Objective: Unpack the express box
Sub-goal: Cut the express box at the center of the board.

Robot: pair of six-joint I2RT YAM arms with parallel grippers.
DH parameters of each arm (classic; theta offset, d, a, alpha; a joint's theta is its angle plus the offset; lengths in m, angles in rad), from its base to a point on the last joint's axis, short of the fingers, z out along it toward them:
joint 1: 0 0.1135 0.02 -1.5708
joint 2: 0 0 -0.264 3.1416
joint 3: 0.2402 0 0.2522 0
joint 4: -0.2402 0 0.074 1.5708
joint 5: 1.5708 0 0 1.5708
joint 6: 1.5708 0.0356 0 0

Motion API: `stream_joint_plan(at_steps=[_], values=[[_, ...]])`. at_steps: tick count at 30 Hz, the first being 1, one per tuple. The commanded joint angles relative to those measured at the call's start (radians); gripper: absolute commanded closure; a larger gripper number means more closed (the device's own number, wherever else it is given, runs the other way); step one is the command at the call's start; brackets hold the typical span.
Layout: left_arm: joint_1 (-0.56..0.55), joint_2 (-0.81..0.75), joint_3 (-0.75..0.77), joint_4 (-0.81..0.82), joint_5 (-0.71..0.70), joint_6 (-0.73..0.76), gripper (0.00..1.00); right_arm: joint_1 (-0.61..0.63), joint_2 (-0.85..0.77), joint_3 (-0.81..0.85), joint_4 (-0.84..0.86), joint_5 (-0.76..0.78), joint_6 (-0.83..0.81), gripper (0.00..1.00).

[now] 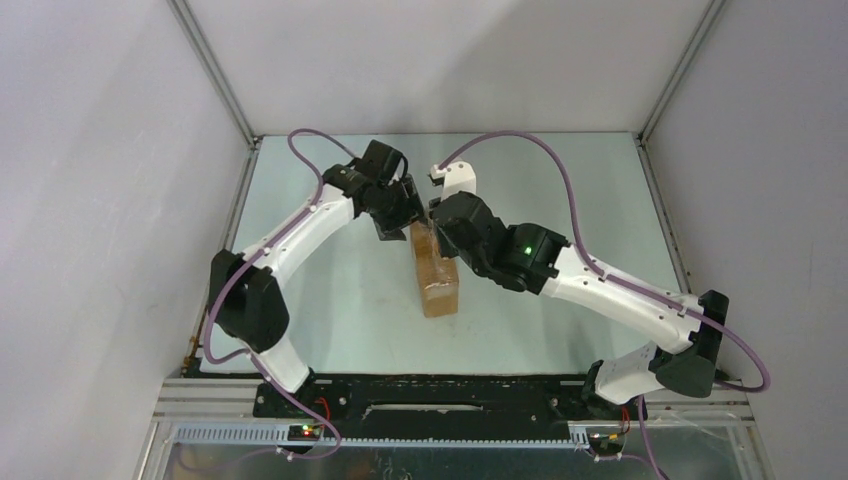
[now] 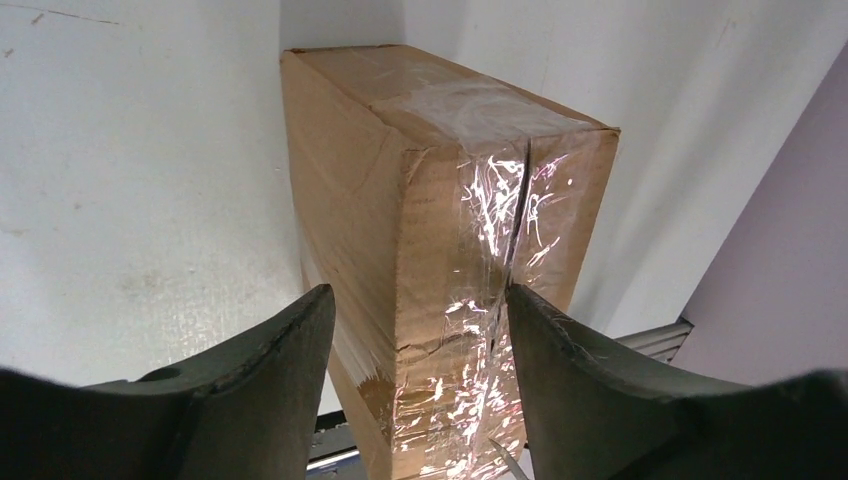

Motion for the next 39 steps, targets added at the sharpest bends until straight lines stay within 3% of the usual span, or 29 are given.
stream_joint_plan(at_steps=[1, 10, 21, 39], values=[[-0.018, -0.032, -0.042, 0.002, -0.008, -0.056, 0.35, -0.008, -0.027, -0.027, 0.035, 0.0, 0.034, 1.0], [-0.026, -0.05, -0.062, 0.009, -0.012, -0.093, 0.45, -0.015, -0.039, -0.054, 0.072, 0.018, 0.042, 1.0], [-0.026, -0.072, -0.067, 0.003, -0.008, -0.102, 0.47, -0.035, -0.043, -0.07, 0.177, 0.067, 0.022, 1.0], [-0.026, -0.069, -0.062, 0.003, -0.004, -0.112, 0.52, -0.036, -0.039, -0.124, 0.15, 0.029, 0.074, 1.0]])
